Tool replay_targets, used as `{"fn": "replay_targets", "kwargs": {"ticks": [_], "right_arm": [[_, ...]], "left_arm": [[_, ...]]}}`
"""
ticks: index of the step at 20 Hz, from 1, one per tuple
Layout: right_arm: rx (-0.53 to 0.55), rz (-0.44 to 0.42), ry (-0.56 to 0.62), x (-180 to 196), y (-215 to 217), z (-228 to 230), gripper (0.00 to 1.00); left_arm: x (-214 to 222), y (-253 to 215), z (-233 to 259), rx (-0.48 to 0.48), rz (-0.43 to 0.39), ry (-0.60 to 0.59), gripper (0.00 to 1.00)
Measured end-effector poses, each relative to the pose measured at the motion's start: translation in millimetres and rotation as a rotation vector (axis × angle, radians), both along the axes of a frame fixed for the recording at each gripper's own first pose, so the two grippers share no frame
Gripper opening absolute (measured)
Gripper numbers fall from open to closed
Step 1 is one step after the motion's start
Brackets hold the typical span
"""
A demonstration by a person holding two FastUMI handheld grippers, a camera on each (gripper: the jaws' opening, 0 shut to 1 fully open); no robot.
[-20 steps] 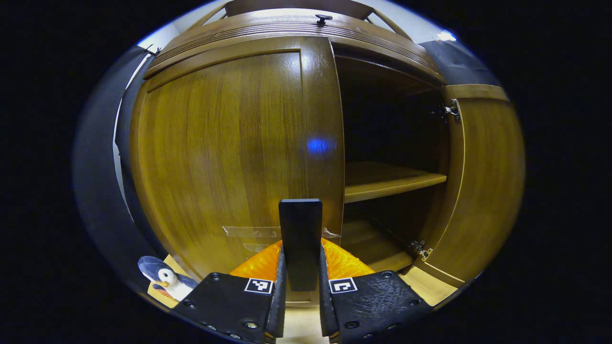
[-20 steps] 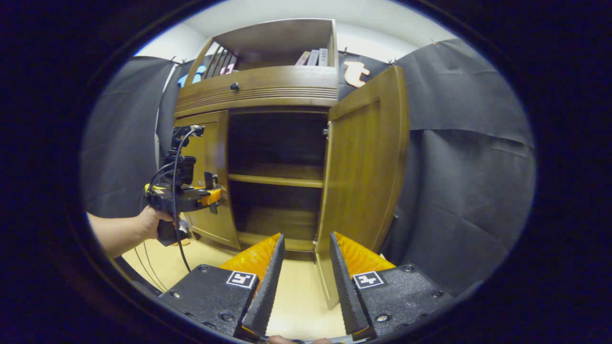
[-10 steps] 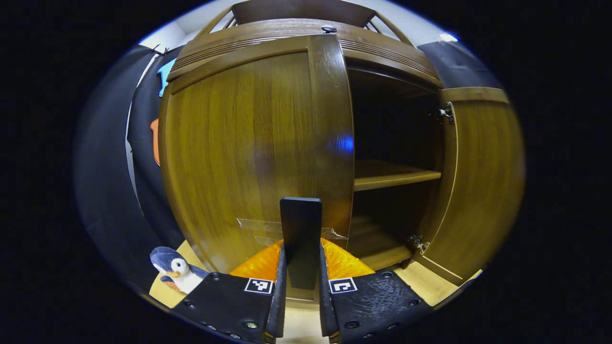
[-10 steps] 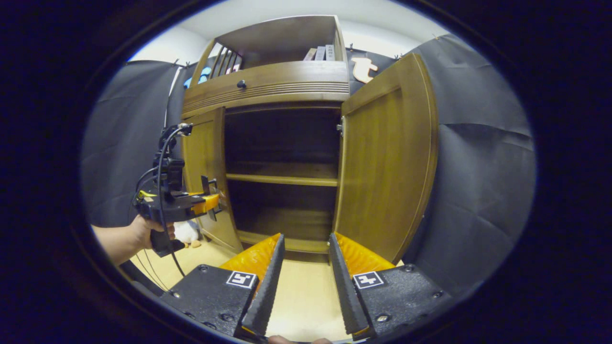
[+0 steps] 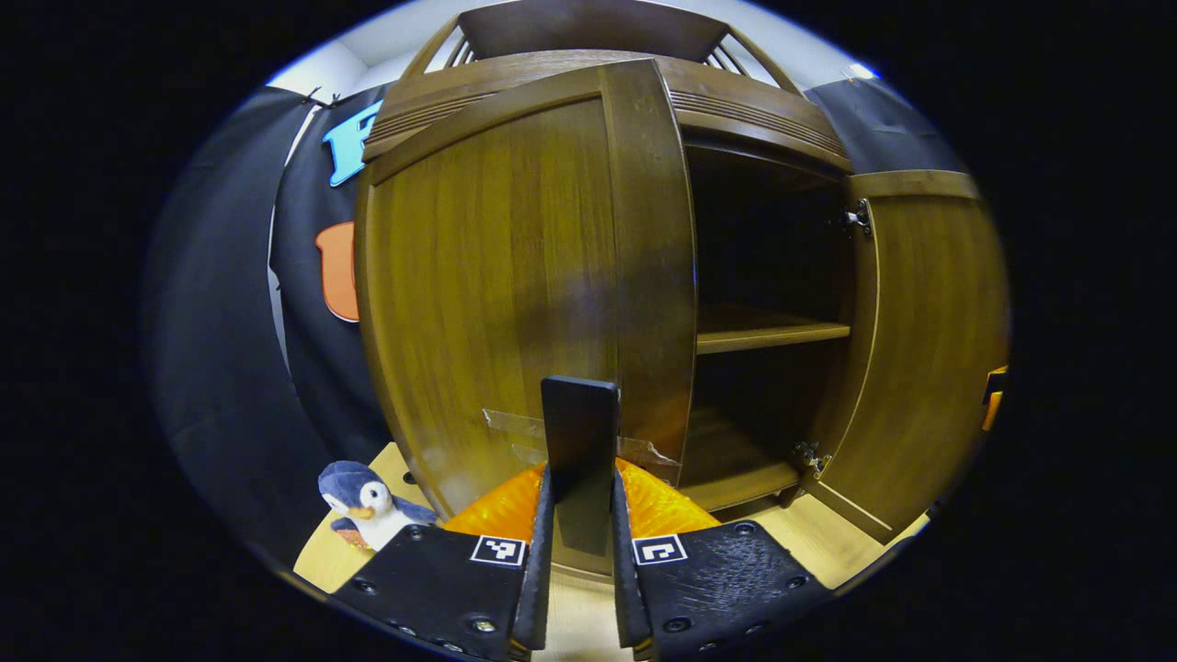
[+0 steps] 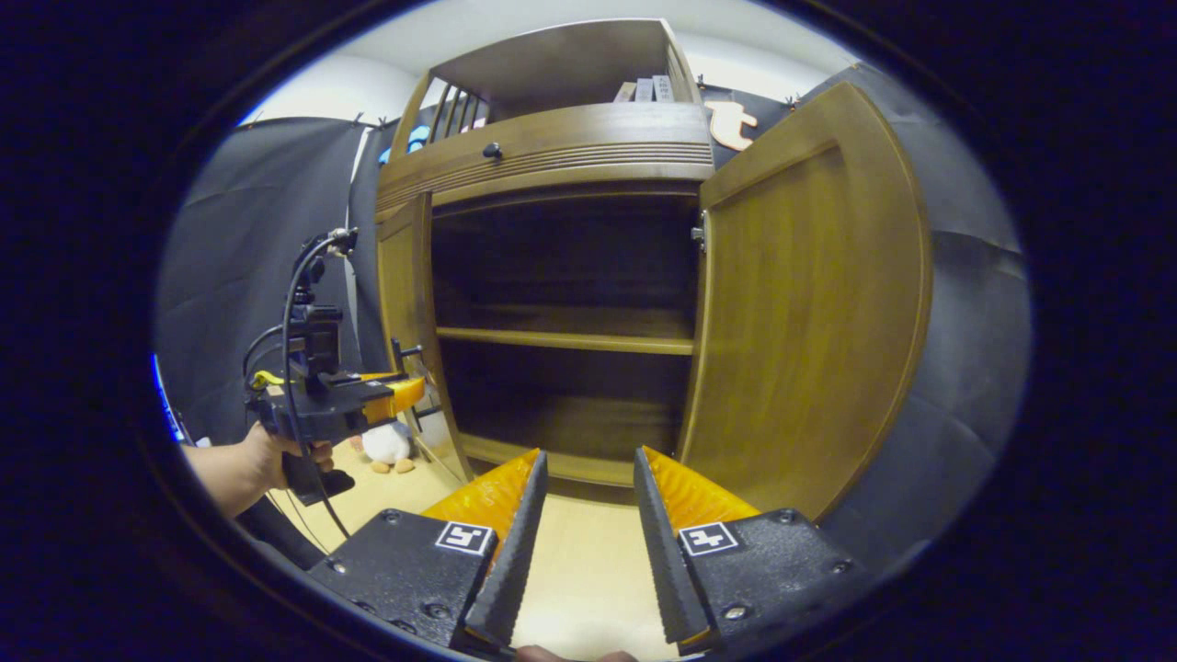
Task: Open the right door of the double-door shoe cabinet with the right hand, and open the left door with the left hand.
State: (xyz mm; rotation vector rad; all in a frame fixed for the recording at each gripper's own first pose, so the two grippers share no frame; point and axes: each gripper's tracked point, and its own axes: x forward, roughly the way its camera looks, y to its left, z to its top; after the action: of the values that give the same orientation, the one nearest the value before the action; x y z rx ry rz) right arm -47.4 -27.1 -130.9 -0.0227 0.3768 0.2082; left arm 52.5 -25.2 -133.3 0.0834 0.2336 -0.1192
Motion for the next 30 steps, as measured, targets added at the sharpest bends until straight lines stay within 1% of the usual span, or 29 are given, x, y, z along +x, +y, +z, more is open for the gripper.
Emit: {"fn": "replay_targets", "kwargs": {"ticks": [2, 3, 4, 7, 11, 15, 17, 18, 19, 23, 24, 25, 26, 27, 30], "right_arm": [[0.003, 0.022, 0.006, 3, 5, -2, 0.6], [0.004, 0.032, 0.008, 4, 8, -3, 0.63], [0.004, 0.043, 0.008, 5, 10, -3, 0.6], [0.008, 0.067, 0.005, 9, 19, -3, 0.6], [0.009, 0.095, 0.007, 13, 28, -5, 0.6], [0.003, 0.107, 0.014, 16, 36, -9, 0.6], [0.0, 0.114, 0.014, 17, 41, -10, 0.6], [0.0, 0.118, 0.017, 18, 42, -11, 0.63], [-0.001, 0.121, 0.021, 18, 44, -12, 0.6], [-0.003, 0.127, 0.021, 19, 51, -12, 0.6], [-0.003, 0.126, 0.019, 19, 52, -12, 0.63], [-0.001, 0.126, 0.015, 20, 53, -11, 0.6], [0.0, 0.128, 0.013, 20, 56, -11, 0.63], [-0.001, 0.125, 0.011, 21, 57, -12, 0.6], [0.002, 0.126, 0.009, 23, 62, -11, 0.6]], "left_arm": [[-6, 5, 0, -0.01, 0.021, 0.001, 0.28], [-8, 8, 0, -0.014, 0.031, 0.004, 0.28], [-12, 10, 1, -0.019, 0.041, 0.006, 0.28], [-22, 20, 0, -0.035, 0.077, 0.009, 0.28], [-36, 35, 2, -0.031, 0.116, 0.014, 0.28], [-50, 52, 3, -0.03, 0.152, 0.015, 0.28], [-56, 61, 2, -0.016, 0.17, 0.008, 0.28], [-59, 65, 2, -0.009, 0.18, 0.007, 0.28], [-61, 69, 2, -0.007, 0.189, 0.006, 0.28], [-69, 83, 2, -0.029, 0.206, 0.013, 0.28], [-71, 85, 2, -0.032, 0.211, 0.014, 0.28], [-72, 89, 2, -0.032, 0.215, 0.013, 0.28], [-74, 93, 2, -0.034, 0.223, 0.014, 0.28], [-76, 98, 2, -0.04, 0.231, 0.015, 0.28], [-80, 110, 2, -0.047, 0.253, 0.015, 0.28]]}}
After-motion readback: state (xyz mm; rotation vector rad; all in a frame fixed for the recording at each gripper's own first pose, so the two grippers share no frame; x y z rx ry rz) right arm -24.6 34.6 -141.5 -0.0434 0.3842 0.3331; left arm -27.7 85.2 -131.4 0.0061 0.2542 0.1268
